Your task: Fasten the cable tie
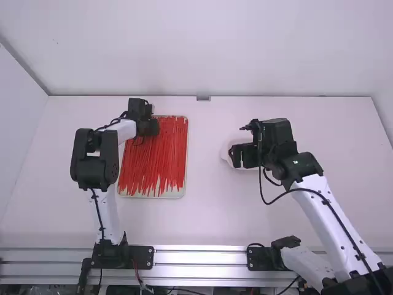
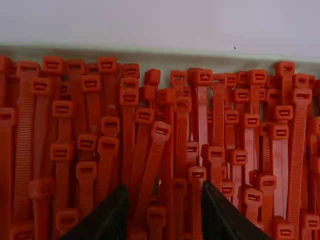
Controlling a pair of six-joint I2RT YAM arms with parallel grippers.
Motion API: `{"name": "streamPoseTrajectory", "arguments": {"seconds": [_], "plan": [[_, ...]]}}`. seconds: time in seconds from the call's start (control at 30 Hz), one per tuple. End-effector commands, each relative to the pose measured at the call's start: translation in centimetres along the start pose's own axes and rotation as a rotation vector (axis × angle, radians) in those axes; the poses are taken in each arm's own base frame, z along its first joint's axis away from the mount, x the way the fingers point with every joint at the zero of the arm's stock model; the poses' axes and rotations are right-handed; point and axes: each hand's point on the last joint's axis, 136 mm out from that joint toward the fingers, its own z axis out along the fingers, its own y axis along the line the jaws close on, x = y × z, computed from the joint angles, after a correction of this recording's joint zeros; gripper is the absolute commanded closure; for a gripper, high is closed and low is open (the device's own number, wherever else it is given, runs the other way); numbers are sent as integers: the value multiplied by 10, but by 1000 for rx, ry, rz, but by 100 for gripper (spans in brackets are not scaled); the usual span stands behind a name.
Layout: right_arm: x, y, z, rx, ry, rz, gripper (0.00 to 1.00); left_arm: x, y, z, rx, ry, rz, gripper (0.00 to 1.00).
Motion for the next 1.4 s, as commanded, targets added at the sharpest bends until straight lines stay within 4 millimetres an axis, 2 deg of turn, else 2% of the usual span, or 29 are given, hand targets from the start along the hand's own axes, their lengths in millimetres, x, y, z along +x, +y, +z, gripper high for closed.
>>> {"name": "streamPoseTrajectory", "arguments": {"seconds": [0.0, 0.37, 0.7, 0.93, 1.13, 1.37], "plan": [[-9, 3, -4, -8, -17, -1, 0, -12, -2, -3, -2, -27, 4, 62], [-9, 3, -4, -7, -19, -1, 0, -21, -4, -6, -1, -42, 9, 66], [-9, 3, -4, -7, -18, -1, 0, -18, -3, -7, -4, -25, 6, 77], [-9, 3, -4, -7, -20, -2, 0, -7, 2, -7, -31, 14, 1, 79], [-11, 3, -4, -8, -28, -5, 1, -7, 2, -6, -30, 18, 1, 77], [-11, 2, -4, -2, -27, -4, 1, -1, 3, -6, -32, 37, -3, 82]]}}
